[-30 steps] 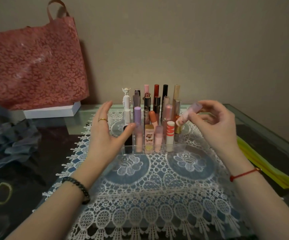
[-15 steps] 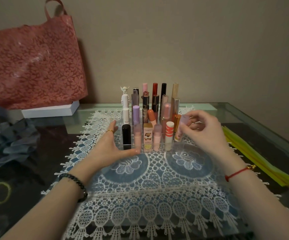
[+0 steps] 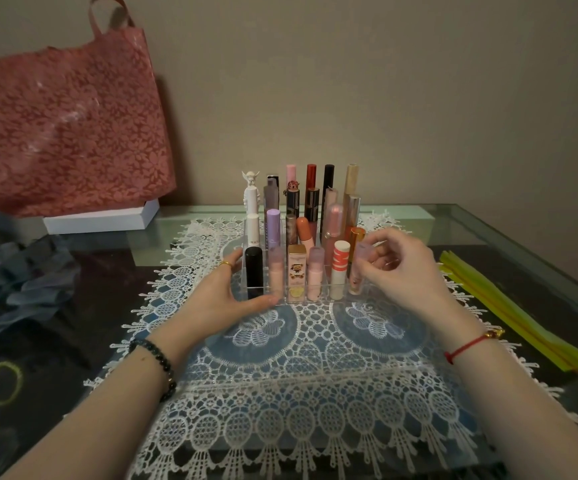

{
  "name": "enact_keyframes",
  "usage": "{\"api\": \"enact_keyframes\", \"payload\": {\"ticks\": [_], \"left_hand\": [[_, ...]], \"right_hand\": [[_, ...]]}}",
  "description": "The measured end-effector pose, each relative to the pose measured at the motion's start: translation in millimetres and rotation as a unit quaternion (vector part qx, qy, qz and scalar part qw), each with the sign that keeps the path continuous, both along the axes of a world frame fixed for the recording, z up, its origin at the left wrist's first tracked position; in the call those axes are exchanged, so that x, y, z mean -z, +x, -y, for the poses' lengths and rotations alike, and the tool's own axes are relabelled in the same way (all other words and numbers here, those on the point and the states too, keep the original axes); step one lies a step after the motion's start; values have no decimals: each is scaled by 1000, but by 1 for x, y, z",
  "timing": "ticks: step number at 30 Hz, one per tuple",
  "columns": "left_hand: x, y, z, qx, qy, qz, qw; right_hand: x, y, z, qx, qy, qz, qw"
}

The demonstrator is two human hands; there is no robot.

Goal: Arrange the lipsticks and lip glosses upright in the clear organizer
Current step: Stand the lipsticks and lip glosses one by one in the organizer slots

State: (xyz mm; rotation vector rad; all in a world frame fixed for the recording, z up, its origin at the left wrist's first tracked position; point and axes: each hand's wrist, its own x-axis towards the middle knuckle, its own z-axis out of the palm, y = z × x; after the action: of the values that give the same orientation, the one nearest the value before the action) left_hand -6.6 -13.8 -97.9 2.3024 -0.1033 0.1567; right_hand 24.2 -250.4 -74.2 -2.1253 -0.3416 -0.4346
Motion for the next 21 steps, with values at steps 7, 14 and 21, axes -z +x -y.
{"api": "enact_keyframes", "payload": {"ticks": [7, 14, 21], "left_hand": [[2, 0, 1, -5, -7, 4, 1000], [4, 2, 0, -6, 1, 6, 1000], [5, 3, 0, 0, 4, 7, 1000]], "right_hand": [[1, 1, -1, 8, -23, -5, 1000], [-2, 0, 0, 30, -26, 15, 999], [-22, -7, -11, 42, 32, 117, 992]]}}
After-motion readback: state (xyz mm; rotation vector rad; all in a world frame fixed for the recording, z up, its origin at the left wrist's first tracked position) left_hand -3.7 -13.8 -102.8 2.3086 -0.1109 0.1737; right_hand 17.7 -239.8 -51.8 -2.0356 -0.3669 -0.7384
